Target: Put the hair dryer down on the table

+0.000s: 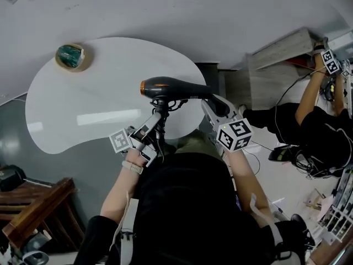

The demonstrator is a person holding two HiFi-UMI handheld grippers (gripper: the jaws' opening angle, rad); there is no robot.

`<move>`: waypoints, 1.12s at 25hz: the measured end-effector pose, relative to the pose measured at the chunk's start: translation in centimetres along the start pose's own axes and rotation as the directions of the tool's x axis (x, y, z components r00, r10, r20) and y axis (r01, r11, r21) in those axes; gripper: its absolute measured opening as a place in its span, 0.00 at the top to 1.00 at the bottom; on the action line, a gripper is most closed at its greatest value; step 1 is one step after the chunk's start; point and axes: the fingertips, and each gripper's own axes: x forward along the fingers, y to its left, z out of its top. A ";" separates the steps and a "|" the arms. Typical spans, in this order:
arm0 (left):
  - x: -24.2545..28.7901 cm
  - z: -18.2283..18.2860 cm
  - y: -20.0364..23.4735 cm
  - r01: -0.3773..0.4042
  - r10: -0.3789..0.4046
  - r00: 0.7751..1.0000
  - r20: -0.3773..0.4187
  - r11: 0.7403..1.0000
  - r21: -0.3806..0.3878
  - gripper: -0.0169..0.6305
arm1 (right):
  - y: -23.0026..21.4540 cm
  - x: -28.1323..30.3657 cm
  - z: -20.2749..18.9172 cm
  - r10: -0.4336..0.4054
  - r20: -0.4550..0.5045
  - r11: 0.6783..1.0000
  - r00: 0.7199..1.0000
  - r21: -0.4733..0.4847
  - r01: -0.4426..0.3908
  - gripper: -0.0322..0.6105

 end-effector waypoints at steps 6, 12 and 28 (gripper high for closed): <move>1.8 -0.9 3.1 -0.055 0.055 0.994 0.100 0.998 0.003 0.62 | -4.1 1.8 -1.4 0.070 -0.064 0.998 0.995 0.001 -0.070 0.79; 2.3 -1.5 6.3 -0.110 0.106 0.980 0.171 0.994 0.011 0.62 | -6.5 4.0 -4.2 0.151 -0.135 0.988 0.979 0.026 -0.149 0.79; 2.7 -2.4 13.3 -0.287 0.267 0.938 0.222 0.956 0.059 0.62 | -10.4 7.9 -9.4 0.243 -0.218 0.970 0.945 0.073 -0.233 0.84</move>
